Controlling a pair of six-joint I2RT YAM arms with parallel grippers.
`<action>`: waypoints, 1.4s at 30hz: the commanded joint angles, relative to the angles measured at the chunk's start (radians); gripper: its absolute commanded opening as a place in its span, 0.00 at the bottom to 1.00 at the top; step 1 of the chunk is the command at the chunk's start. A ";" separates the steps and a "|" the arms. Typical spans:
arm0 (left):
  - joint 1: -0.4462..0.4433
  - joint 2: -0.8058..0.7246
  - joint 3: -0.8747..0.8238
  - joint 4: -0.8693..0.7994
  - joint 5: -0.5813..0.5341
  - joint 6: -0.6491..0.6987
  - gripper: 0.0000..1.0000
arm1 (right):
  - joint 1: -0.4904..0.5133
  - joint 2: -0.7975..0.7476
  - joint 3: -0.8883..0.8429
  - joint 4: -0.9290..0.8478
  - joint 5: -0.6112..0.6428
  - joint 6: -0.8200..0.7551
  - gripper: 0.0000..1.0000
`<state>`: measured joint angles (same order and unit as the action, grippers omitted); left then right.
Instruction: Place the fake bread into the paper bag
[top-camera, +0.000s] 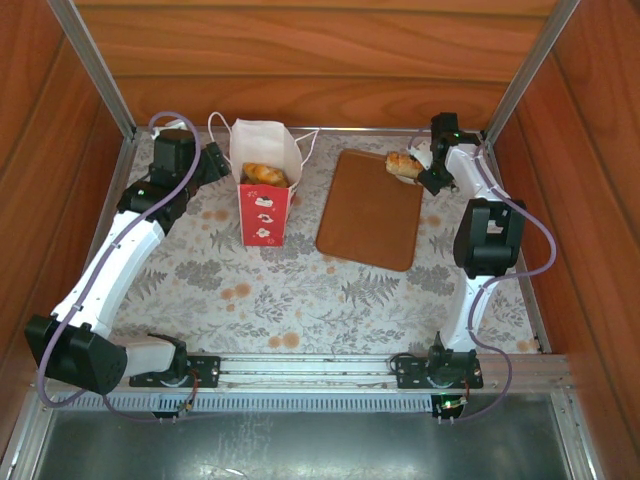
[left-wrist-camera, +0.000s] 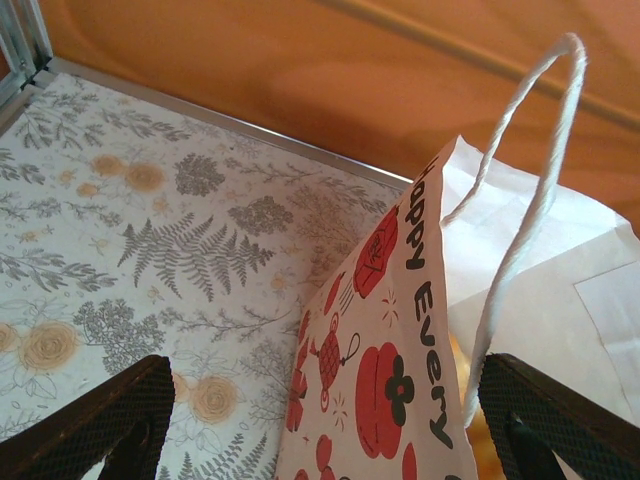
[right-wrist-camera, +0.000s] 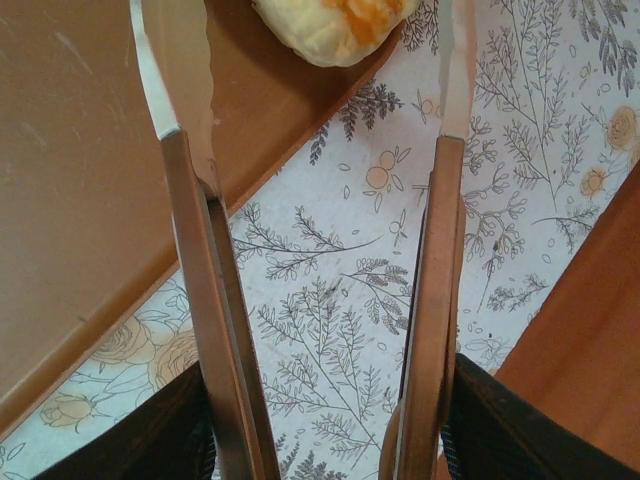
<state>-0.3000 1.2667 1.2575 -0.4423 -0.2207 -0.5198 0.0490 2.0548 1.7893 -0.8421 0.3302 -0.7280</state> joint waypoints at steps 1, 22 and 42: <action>0.009 -0.006 0.010 -0.001 0.011 0.012 0.84 | -0.005 0.025 0.032 0.019 -0.045 -0.004 0.59; 0.019 -0.005 0.006 -0.001 0.024 0.021 0.84 | 0.010 -0.018 -0.014 0.011 -0.083 -0.001 0.45; 0.046 -0.074 -0.001 -0.003 0.036 -0.007 0.87 | 0.078 -0.331 -0.143 0.001 0.021 0.290 0.33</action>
<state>-0.2676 1.2140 1.2575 -0.4423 -0.1940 -0.5198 0.1009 1.8072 1.6585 -0.8257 0.3355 -0.5636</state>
